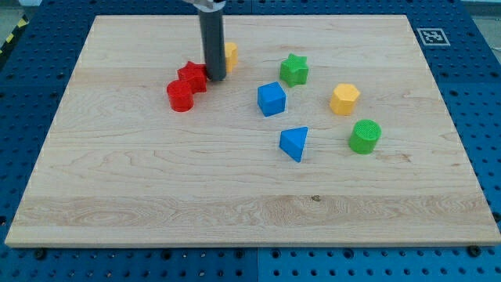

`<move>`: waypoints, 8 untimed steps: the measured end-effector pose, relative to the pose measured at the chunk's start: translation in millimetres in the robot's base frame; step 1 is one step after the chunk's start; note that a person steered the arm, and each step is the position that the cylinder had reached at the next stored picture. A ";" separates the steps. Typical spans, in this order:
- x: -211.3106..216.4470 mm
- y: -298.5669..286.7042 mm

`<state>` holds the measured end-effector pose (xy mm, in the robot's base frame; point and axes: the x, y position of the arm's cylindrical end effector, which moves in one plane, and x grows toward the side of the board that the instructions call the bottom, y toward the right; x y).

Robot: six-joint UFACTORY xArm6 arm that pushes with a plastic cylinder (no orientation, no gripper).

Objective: Move the blue cube closer to blue triangle

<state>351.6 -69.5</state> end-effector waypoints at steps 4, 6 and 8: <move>33.2 116.9; 39.6 120.7; 60.5 120.7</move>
<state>412.1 51.2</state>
